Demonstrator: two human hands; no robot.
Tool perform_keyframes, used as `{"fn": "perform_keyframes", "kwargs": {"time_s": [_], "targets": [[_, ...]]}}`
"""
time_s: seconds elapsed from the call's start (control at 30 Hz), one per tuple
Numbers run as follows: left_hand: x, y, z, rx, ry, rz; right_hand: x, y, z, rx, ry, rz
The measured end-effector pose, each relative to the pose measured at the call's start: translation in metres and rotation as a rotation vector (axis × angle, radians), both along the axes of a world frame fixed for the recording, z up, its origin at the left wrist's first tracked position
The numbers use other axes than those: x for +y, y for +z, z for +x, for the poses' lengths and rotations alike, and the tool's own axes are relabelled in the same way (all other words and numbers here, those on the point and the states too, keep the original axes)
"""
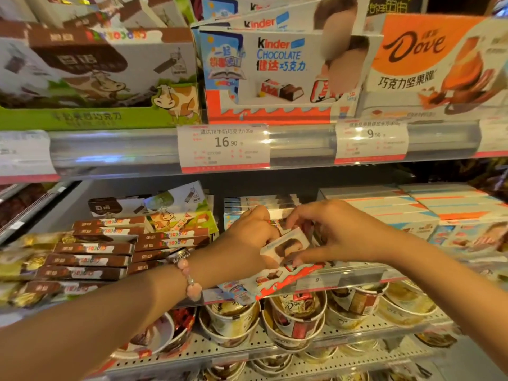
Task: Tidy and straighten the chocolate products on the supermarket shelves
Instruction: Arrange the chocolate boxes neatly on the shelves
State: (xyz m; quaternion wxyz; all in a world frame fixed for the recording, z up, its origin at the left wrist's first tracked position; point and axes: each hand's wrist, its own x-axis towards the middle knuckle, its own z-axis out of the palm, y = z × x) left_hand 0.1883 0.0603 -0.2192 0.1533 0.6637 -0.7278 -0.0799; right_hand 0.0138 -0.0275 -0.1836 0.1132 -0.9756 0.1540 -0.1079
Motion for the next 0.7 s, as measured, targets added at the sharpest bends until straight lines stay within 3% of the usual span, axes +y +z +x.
{"fn": "perform_keyframes", "kwargs": {"time_s": [0.1, 0.2, 0.33, 0.43, 0.6, 0.7], "targets": [[-0.004, 0.002, -0.001, -0.037, -0.004, 0.016, 0.006, -0.009, 0.008, 0.03, 0.009, -0.315], [-0.007, 0.007, 0.002, -0.078, -0.03, 0.057, 0.005, -0.014, 0.011, 0.043, -0.005, -0.379], [-0.009, 0.023, 0.013, -0.138, -0.135, 0.236, -0.006, 0.004, -0.01, 0.017, -0.02, -0.069], [-0.013, 0.031, 0.018, -0.08, -0.16, 0.312, -0.025, 0.017, -0.037, -0.147, -0.066, 0.296], [-0.021, 0.025, 0.014, 0.058, -0.023, 0.22, -0.058, 0.014, -0.076, -0.438, -0.131, 0.474], [-0.027, 0.013, 0.011, 0.058, 0.086, 0.044, -0.065, -0.001, -0.089, -0.65, -0.217, 0.529]]}}
